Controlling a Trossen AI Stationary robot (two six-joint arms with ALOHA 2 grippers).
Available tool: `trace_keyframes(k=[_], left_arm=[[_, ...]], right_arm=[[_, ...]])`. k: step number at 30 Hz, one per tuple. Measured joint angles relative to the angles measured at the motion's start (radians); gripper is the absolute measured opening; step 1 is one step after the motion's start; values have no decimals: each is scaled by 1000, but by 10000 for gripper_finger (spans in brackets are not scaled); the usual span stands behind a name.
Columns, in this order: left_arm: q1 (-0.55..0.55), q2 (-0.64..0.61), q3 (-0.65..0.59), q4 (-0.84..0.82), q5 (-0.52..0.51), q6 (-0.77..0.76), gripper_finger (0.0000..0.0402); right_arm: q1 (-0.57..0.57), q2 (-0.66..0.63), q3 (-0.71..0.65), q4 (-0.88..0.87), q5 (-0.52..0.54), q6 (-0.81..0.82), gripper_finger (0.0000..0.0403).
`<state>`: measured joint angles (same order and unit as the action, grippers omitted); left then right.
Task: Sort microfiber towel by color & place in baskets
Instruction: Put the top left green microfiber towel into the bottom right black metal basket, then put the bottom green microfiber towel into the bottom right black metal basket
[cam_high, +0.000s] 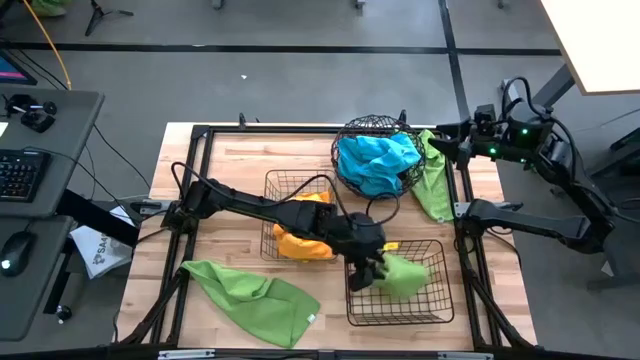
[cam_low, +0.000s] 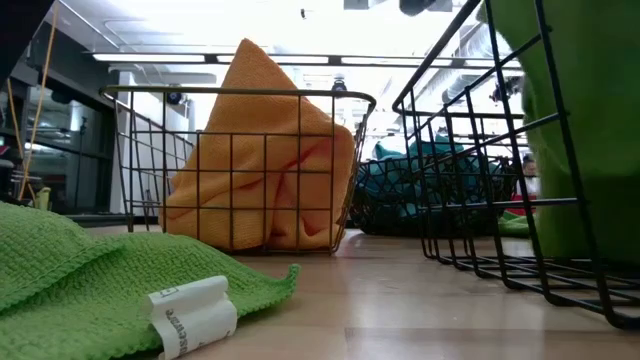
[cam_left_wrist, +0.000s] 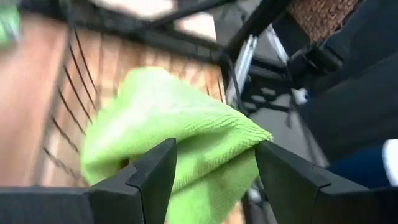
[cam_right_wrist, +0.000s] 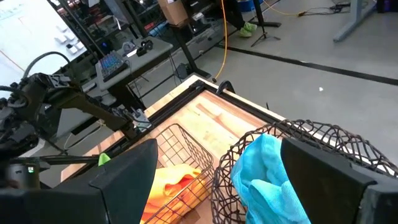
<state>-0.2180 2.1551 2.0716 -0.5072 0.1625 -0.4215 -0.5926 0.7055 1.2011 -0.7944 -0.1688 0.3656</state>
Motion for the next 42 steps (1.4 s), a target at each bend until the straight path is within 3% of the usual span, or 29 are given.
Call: trace_keyframes(k=[8, 14, 17, 20, 23, 25, 31, 35, 38, 42], left_arm=[[5, 7, 0, -36, 125, -175, 209], [38, -18, 0, -218, 355, -222, 209], [15, -69, 0, -454, 231, -156, 209], [-61, -115, -3, -696, -26, -152, 209], [-160, -176, -53, -779, -252, -212, 209], [-229, -226, -114, -764, -326, -266, 209], [-426, -355, -440, -717, -325, -598, 209], [-524, -475, -690, -532, -253, -769, 209], [-571, -554, -837, -415, -251, -810, 209], [-586, -609, -976, -393, -259, -756, 209]], right_arm=[[0, 33, 0, -31, -27, 44, 337], [0, 55, 0, -75, -75, 43, 337], [0, 53, 0, -105, -76, 22, 337], [0, 53, 0, -137, -72, 17, 337], [0, 53, 0, -155, -70, 1, 337], [0, 53, 0, -160, -70, 0, 337], [0, 62, 0, -159, -69, -6, 337], [0, 70, 0, -159, -69, 0, 337], [0, 77, 0, -159, -69, 1, 337], [0, 86, 0, -159, -69, 27, 337]])
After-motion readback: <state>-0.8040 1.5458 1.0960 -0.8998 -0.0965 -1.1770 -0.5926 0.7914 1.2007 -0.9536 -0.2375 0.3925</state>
